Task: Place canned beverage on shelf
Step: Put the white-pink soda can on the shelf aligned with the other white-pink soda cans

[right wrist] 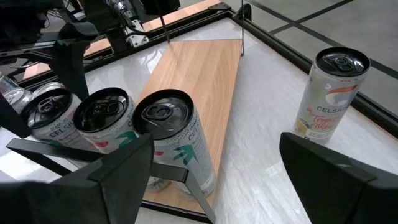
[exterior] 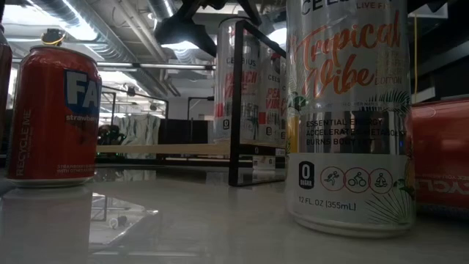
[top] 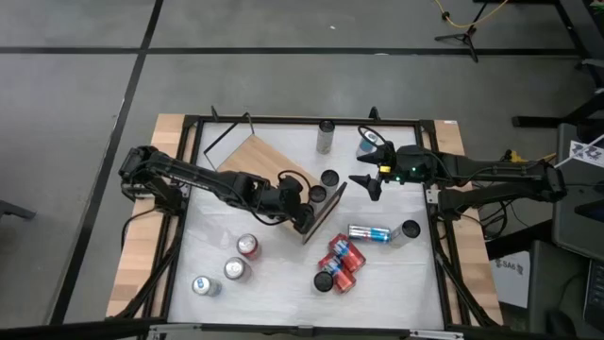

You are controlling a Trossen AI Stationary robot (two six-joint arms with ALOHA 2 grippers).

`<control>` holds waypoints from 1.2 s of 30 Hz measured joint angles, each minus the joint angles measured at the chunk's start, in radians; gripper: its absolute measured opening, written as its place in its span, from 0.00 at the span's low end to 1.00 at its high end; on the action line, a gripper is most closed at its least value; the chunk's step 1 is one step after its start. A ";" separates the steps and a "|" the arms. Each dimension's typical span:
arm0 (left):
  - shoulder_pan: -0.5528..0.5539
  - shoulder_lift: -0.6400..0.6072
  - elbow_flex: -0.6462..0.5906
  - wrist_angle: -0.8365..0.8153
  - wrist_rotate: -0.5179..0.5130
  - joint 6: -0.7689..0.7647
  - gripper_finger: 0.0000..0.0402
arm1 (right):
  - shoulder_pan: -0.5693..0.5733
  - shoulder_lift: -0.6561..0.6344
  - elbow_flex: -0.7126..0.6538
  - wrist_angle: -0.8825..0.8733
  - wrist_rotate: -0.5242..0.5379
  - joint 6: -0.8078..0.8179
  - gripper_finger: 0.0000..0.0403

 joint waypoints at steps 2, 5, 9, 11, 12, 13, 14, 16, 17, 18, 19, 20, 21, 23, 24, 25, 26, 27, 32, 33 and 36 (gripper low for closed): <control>0.000 0.000 0.000 0.003 -0.001 0.000 0.80 | 0.000 0.000 0.000 0.000 0.000 0.000 0.85; 0.000 -0.001 0.000 0.003 -0.001 0.006 0.80 | 0.000 0.000 0.000 0.005 0.000 0.000 0.85; 0.000 -0.021 0.000 -0.002 -0.020 0.011 0.80 | 0.000 0.000 0.000 0.032 -0.038 -0.004 0.85; 0.000 -0.035 0.000 -0.008 -0.035 0.011 0.80 | 0.000 0.000 0.000 0.065 -0.089 -0.018 0.85; 0.000 -0.046 0.000 -0.008 -0.039 0.014 0.80 | 0.000 0.000 0.000 0.086 -0.116 -0.023 0.85; 0.000 -0.055 0.000 -0.009 -0.043 0.021 0.80 | 0.000 0.000 0.000 0.106 -0.142 -0.024 0.85; 0.000 -0.065 0.000 -0.008 -0.045 0.035 0.80 | 0.000 0.000 0.000 0.126 -0.168 -0.024 0.85; 0.001 -0.081 0.000 -0.007 -0.046 0.060 0.80 | 0.000 0.000 0.000 0.165 -0.208 -0.026 0.85; 0.002 -0.089 0.000 -0.013 -0.046 0.074 0.80 | 0.000 0.000 0.000 0.184 -0.225 -0.026 0.85; 0.003 -0.097 0.000 -0.016 -0.044 0.091 0.80 | 0.000 0.000 0.000 0.202 -0.241 -0.026 0.85; 0.006 -0.106 0.000 -0.014 -0.043 0.110 0.80 | 0.000 0.000 0.000 0.218 -0.258 -0.026 0.85; 0.010 -0.115 0.000 -0.017 -0.043 0.131 0.80 | 0.000 0.000 0.000 0.234 -0.275 -0.026 0.85; 0.014 -0.123 0.000 -0.022 -0.043 0.156 0.80 | 0.000 0.000 0.000 0.250 -0.294 -0.026 0.85; 0.025 -0.138 0.000 -0.034 -0.043 0.203 0.80 | 0.001 0.005 0.000 0.288 -0.328 -0.026 0.85; 0.031 -0.145 0.000 -0.038 -0.043 0.225 0.80 | 0.001 0.007 0.000 0.301 -0.347 -0.025 0.85; 0.037 -0.151 0.000 -0.040 -0.042 0.245 0.80 | 0.001 0.014 0.000 0.322 -0.363 -0.024 0.85; 0.045 -0.159 0.000 -0.041 -0.041 0.263 0.80 | 0.001 0.020 0.001 0.344 -0.379 -0.024 0.85; 0.052 -0.165 0.000 -0.045 -0.040 0.281 0.80 | 0.001 0.027 0.003 0.351 -0.397 -0.024 0.85; 0.093 -0.196 0.000 -0.054 -0.006 0.409 0.80 | 0.027 0.108 0.083 0.340 -0.437 -0.026 0.85; 0.100 -0.202 0.000 -0.059 0.002 0.439 0.80 | 0.038 0.130 0.103 0.338 -0.438 -0.038 0.85; 0.111 -0.213 0.000 -0.062 0.016 0.514 0.80 | 0.074 0.198 0.170 0.300 -0.443 -0.083 0.85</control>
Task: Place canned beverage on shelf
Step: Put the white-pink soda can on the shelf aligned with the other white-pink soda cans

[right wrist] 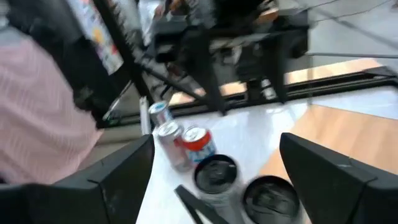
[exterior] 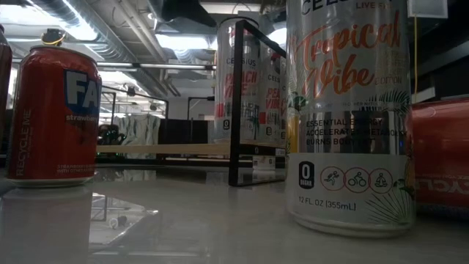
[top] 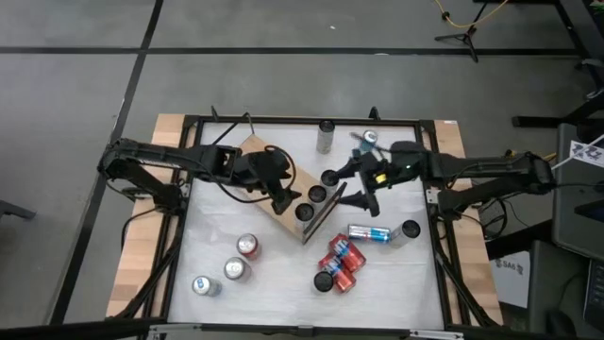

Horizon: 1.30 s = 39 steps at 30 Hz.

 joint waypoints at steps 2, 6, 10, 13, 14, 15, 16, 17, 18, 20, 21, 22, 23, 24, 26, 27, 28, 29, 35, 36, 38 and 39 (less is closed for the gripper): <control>0.001 -0.003 0.000 -0.009 0.019 0.046 0.80 | 0.021 0.045 0.057 -0.059 -0.002 -0.031 0.85; 0.002 -0.015 -0.001 -0.033 0.037 0.125 0.80 | 0.056 0.134 0.167 -0.192 0.008 -0.087 0.85; 0.002 -0.036 0.000 -0.094 0.034 0.169 0.80 | 0.083 0.224 0.272 -0.291 0.016 -0.126 0.85; 0.002 -0.057 0.000 -0.149 0.030 0.176 0.80 | 0.099 0.288 0.335 -0.342 0.017 -0.150 0.85; 0.002 -0.066 -0.001 -0.180 0.029 0.176 0.80 | 0.099 0.310 0.354 -0.345 0.015 -0.156 0.85; 0.002 -0.075 -0.001 -0.194 0.027 0.176 0.80 | 0.099 0.327 0.370 -0.349 0.016 -0.161 0.85; 0.002 -0.083 0.000 -0.200 0.026 0.176 0.80 | 0.100 0.346 0.384 -0.363 0.016 -0.167 0.85; 0.002 -0.089 0.000 -0.215 0.026 0.177 0.80 | 0.104 0.365 0.400 -0.373 0.018 -0.173 0.85; 0.002 -0.095 0.000 -0.231 0.026 0.176 0.80 | 0.103 0.382 0.415 -0.380 0.023 -0.176 0.85; 0.000 -0.101 -0.001 -0.238 0.026 0.174 0.80 | 0.103 0.412 0.433 -0.391 0.028 -0.178 0.85; -0.001 -0.106 0.000 -0.238 0.024 0.174 0.80 | 0.103 0.427 0.442 -0.391 0.027 -0.178 0.85; -0.001 -0.110 0.000 -0.244 0.023 0.174 0.80 | 0.103 0.439 0.449 -0.387 0.027 -0.178 0.85; -0.003 -0.112 0.000 -0.247 0.023 0.173 0.80 | 0.103 0.450 0.453 -0.388 0.026 -0.178 0.85; -0.003 -0.114 0.000 -0.245 0.022 0.174 0.80 | 0.103 0.458 0.454 -0.389 0.026 -0.178 0.85; -0.003 -0.113 0.000 -0.248 0.022 0.173 0.80 | 0.103 0.473 0.454 -0.381 0.027 -0.178 0.85; -0.003 -0.112 0.000 -0.249 0.022 0.173 0.80 | 0.103 0.480 0.454 -0.382 0.028 -0.178 0.85; -0.003 -0.112 0.000 -0.251 0.021 0.173 0.80 | 0.103 0.485 0.454 -0.382 0.033 -0.178 0.85; -0.003 -0.112 0.000 -0.252 0.021 0.172 0.80 | 0.103 0.490 0.454 -0.383 0.043 -0.178 0.85; -0.003 -0.112 0.000 -0.254 0.016 0.171 0.80 | 0.103 0.505 0.456 -0.381 0.069 -0.195 0.85; -0.003 -0.112 0.000 -0.254 0.011 0.171 0.80 | 0.103 0.508 0.455 -0.386 0.069 -0.202 0.85; -0.003 -0.112 0.000 -0.254 0.008 0.170 0.80 | 0.103 0.518 0.455 -0.384 0.069 -0.209 0.85; -0.003 -0.112 0.000 -0.254 0.008 0.170 0.80 | 0.103 0.521 0.455 -0.386 0.069 -0.210 0.85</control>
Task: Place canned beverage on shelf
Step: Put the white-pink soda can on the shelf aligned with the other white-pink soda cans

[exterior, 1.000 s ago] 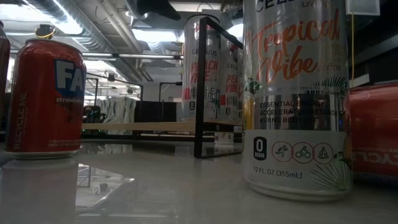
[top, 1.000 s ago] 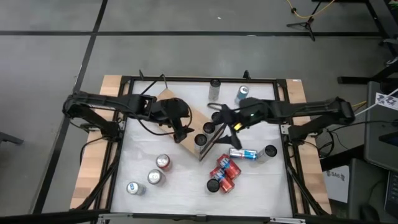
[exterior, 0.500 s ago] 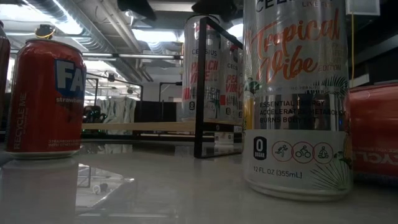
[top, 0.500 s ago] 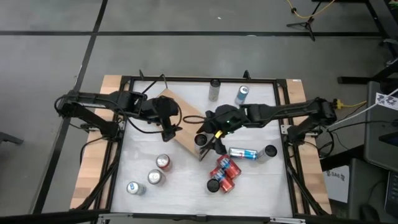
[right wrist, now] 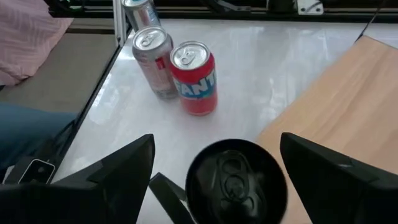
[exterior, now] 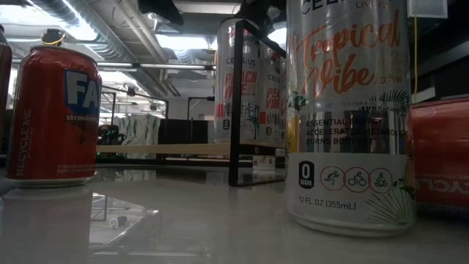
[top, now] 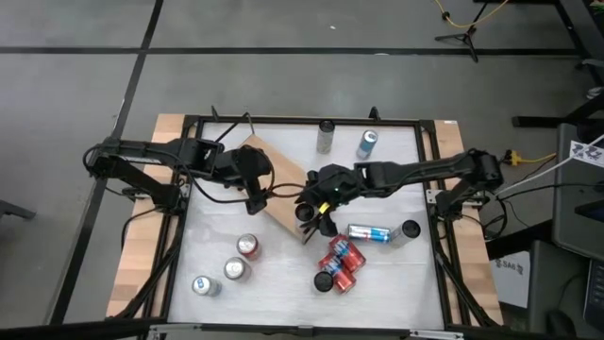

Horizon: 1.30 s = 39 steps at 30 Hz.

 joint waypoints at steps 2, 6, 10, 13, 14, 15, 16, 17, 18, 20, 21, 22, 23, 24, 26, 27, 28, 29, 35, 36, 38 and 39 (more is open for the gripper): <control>0.000 0.000 0.000 0.000 0.000 0.000 0.80 | 0.000 0.009 0.000 -0.012 0.011 -0.001 0.85; 0.000 0.000 0.000 0.001 0.000 0.000 0.80 | 0.000 0.012 -0.001 -0.042 0.063 -0.021 0.85; 0.000 0.000 0.000 0.001 0.000 0.000 0.80 | 0.000 0.012 -0.001 -0.046 0.077 -0.023 0.85; 0.000 0.000 0.000 0.001 0.000 0.000 0.80 | 0.000 0.012 -0.001 -0.050 0.065 -0.040 0.85; 0.000 0.000 0.000 0.001 0.000 0.000 0.80 | 0.000 0.012 -0.001 -0.053 0.062 -0.048 0.85; 0.000 0.000 0.000 0.001 0.000 0.000 0.80 | 0.000 0.012 -0.001 -0.054 0.061 -0.049 0.85; 0.000 0.000 0.000 0.001 0.000 0.000 0.80 | 0.000 0.012 -0.001 -0.054 0.061 -0.049 0.85; 0.000 0.000 0.000 0.001 0.000 0.000 0.80 | 0.000 0.012 -0.001 -0.054 0.060 -0.049 0.85; 0.000 0.000 0.000 0.001 0.000 0.000 0.80 | 0.000 0.012 -0.001 -0.054 0.060 -0.049 0.85; 0.000 0.000 0.000 0.001 0.000 0.000 0.80 | 0.000 0.012 -0.001 -0.055 0.060 -0.059 0.85; 0.000 0.000 0.000 0.001 -0.001 0.000 0.80 | 0.000 0.012 -0.001 -0.056 0.060 -0.069 0.85; 0.000 0.000 0.000 0.001 -0.001 0.000 0.80 | 0.000 0.012 -0.001 -0.057 0.060 -0.073 0.85; 0.000 0.000 0.000 0.001 -0.001 0.000 0.80 | 0.000 0.012 -0.001 -0.057 0.060 -0.074 0.85; 0.000 0.001 0.000 0.001 -0.001 0.000 0.80 | 0.000 0.012 -0.001 -0.057 0.060 -0.074 0.85; 0.000 0.001 0.000 0.001 -0.001 0.000 0.80 | 0.000 0.012 -0.001 -0.056 0.060 -0.074 0.85; 0.000 0.001 0.000 0.001 -0.001 0.000 0.80 | 0.000 0.012 -0.001 -0.056 0.060 -0.074 0.85; 0.000 0.001 0.000 0.001 -0.001 0.000 0.80 | 0.000 0.012 -0.001 -0.056 0.060 -0.074 0.85; 0.000 0.001 0.000 0.001 -0.001 0.001 0.80 | 0.000 0.012 -0.001 -0.056 0.060 -0.074 0.85; 0.000 0.001 0.000 0.001 -0.001 0.000 0.80 | 0.000 0.012 -0.001 -0.056 0.060 -0.074 0.85; 0.000 0.001 0.000 0.001 -0.001 0.001 0.80 | 0.000 0.012 -0.001 -0.056 0.059 -0.074 0.85; 0.000 0.001 0.000 0.001 -0.001 0.001 0.80 | 0.000 0.012 -0.001 -0.056 0.059 -0.074 0.85; 0.000 0.001 0.000 0.001 -0.001 0.001 0.80 | 0.000 0.012 -0.001 -0.056 0.059 -0.074 0.85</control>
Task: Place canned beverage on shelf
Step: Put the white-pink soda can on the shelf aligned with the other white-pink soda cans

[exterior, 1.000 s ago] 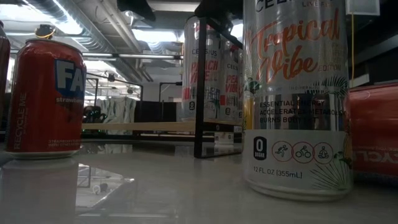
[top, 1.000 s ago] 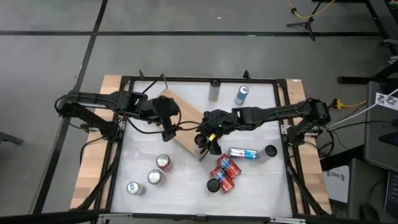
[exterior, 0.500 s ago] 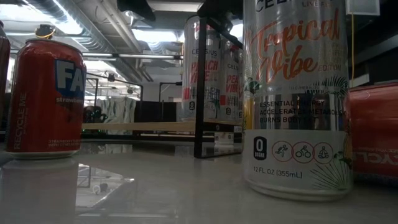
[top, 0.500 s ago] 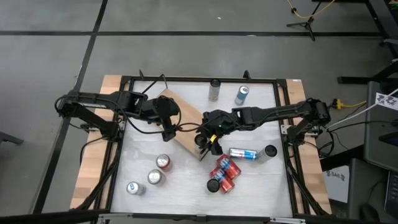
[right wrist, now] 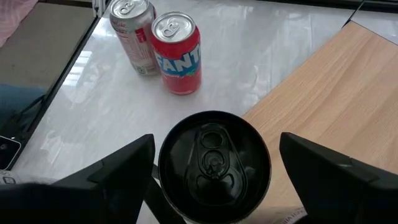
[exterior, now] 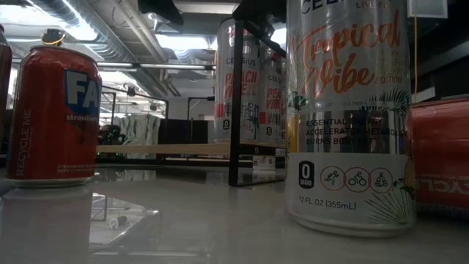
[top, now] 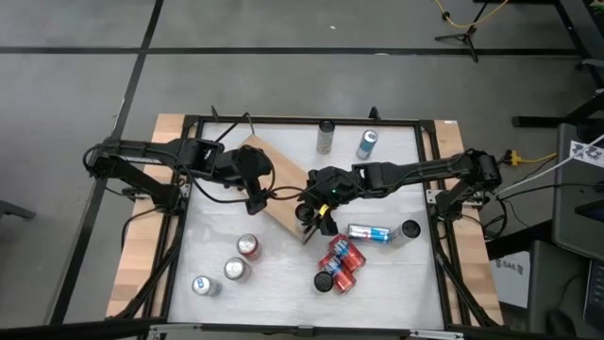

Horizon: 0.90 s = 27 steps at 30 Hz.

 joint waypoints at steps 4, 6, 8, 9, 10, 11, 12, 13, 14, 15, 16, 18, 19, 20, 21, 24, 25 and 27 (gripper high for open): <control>0.000 0.000 0.000 0.000 0.000 0.000 0.80 | 0.000 0.000 0.000 0.000 0.000 0.000 0.85; 0.000 0.000 0.000 0.000 0.000 0.000 0.80 | 0.000 0.000 0.000 0.000 0.000 0.000 0.85; 0.000 0.000 0.000 0.000 0.000 0.000 0.80 | 0.000 0.000 0.000 0.000 0.000 0.000 0.85; 0.000 0.000 0.000 0.000 0.000 0.000 0.80 | 0.000 0.000 0.000 0.000 0.000 0.000 0.85; 0.000 0.000 0.000 0.000 0.000 0.000 0.80 | 0.000 0.000 0.000 0.000 0.000 0.000 0.85; 0.000 0.000 0.000 0.000 0.000 0.000 0.80 | 0.000 0.000 0.000 0.000 0.000 0.000 0.85; 0.000 0.000 0.000 0.000 0.000 0.000 0.80 | 0.000 0.000 0.000 0.000 0.000 0.000 0.85; 0.000 0.000 0.000 0.000 0.000 0.000 0.80 | 0.000 0.000 0.000 0.000 0.000 0.000 0.85; 0.000 0.000 0.000 0.000 0.000 0.000 0.80 | 0.000 0.000 0.000 0.000 0.000 0.000 0.85; 0.000 0.000 0.000 0.000 0.000 0.001 0.80 | 0.000 0.000 0.000 0.001 0.000 0.000 0.84; 0.000 0.000 0.000 0.000 0.000 0.001 0.80 | 0.000 0.000 0.000 0.001 0.000 0.000 0.83; 0.000 0.000 0.000 0.000 0.000 0.001 0.80 | 0.000 0.000 0.000 0.001 0.000 0.000 0.79; 0.000 0.000 0.000 0.000 0.000 0.001 0.80 | 0.000 0.000 0.000 0.001 -0.001 0.000 0.77; 0.000 0.000 0.000 0.000 0.000 0.001 0.80 | 0.000 0.000 0.000 0.001 -0.002 0.000 0.74; 0.000 0.000 0.000 0.000 0.000 0.001 0.80 | 0.000 0.000 0.000 0.001 -0.003 0.000 0.71; 0.000 0.000 0.000 0.000 0.000 0.001 0.80 | 0.000 0.000 0.000 0.007 -0.002 -0.001 0.64; 0.000 0.000 0.000 0.000 0.000 0.001 0.80 | 0.000 0.000 0.000 0.009 -0.002 -0.001 0.63; 0.000 0.000 0.000 0.000 0.000 0.001 0.80 | 0.000 0.000 0.000 0.011 -0.002 -0.001 0.61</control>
